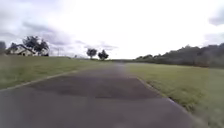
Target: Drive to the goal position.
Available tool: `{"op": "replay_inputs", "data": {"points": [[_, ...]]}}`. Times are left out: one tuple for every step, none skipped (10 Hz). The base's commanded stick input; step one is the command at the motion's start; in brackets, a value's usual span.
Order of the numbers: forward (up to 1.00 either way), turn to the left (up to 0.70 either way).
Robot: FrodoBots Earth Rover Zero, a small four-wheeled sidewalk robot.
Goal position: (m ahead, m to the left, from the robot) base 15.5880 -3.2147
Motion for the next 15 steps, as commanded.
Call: {"op": "replay_inputs", "data": {"points": [[0.7, 0.03], [0.7, 0.03], [0.7, 0.03], [0.7, 0.03], [0.7, 0.02], [0.7, 0.01], [0.7, 0.0], [0.7, 0.0], [0.7, 0.0], [0.7, 0.0], [0.7, 0.0], [0.7, 0.0], [0.7, 0.0], [0.7, 0.0], [0.7, 0.0]]}}
